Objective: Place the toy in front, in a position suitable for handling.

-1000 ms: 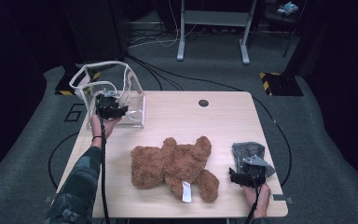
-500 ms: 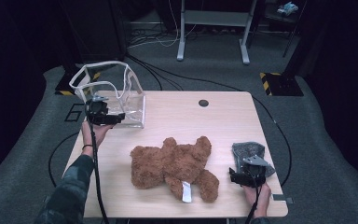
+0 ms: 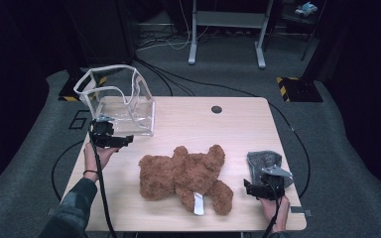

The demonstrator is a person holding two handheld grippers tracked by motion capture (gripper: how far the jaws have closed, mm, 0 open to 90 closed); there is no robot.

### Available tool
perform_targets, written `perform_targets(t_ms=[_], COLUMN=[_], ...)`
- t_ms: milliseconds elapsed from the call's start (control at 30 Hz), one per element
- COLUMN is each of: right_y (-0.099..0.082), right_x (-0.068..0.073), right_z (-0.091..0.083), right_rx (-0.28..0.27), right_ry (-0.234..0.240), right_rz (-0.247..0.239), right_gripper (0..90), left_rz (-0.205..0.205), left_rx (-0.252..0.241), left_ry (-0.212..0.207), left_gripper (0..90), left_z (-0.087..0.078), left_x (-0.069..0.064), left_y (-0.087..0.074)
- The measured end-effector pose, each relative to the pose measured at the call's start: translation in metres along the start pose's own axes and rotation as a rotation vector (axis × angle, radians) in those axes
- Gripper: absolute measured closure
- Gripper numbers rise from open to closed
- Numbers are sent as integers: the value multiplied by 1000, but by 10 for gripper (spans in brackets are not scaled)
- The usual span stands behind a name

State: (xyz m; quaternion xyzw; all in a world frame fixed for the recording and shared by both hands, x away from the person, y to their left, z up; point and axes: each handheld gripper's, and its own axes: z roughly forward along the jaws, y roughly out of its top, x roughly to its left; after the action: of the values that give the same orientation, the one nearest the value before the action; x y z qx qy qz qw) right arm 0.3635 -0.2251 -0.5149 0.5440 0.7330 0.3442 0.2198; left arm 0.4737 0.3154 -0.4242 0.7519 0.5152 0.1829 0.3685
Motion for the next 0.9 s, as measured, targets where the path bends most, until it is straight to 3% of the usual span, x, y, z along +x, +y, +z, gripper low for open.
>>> perform_targets(t_ms=[100,267,400,500,633,733,800,900], right_y=[4,11,20,27,35,42,46,52], right_x=[3,9,16,21,30,38,42,49], right_z=[-4,-11,-18,-22,-26,-28,-29,-32], right_rx=[11,18,20,16,-2,-1,2,-7], right_ry=[16,48,63,84,115,150,167,193], right_rz=[0,1,-31,-28,-45,-56,-64,-71], right_gripper=[82,75,60,55,69,49,41,38], left_rz=[25,34,72,84,62,76,60,67], left_rx=[13,20,38,48,43,41,29,32], left_ry=[-4,-15,-9,-19,-47,-53,-72,-83], left_gripper=[74,61,52,44,29,26,23,16], left_z=[-3,-9,-13,-18,-22,-25,-29,-32], left_x=[-6,-16,-21,-30,-37,-39,-44,-48], left_y=[-5,-13,-16,-19,-23,-25,-27,-27])
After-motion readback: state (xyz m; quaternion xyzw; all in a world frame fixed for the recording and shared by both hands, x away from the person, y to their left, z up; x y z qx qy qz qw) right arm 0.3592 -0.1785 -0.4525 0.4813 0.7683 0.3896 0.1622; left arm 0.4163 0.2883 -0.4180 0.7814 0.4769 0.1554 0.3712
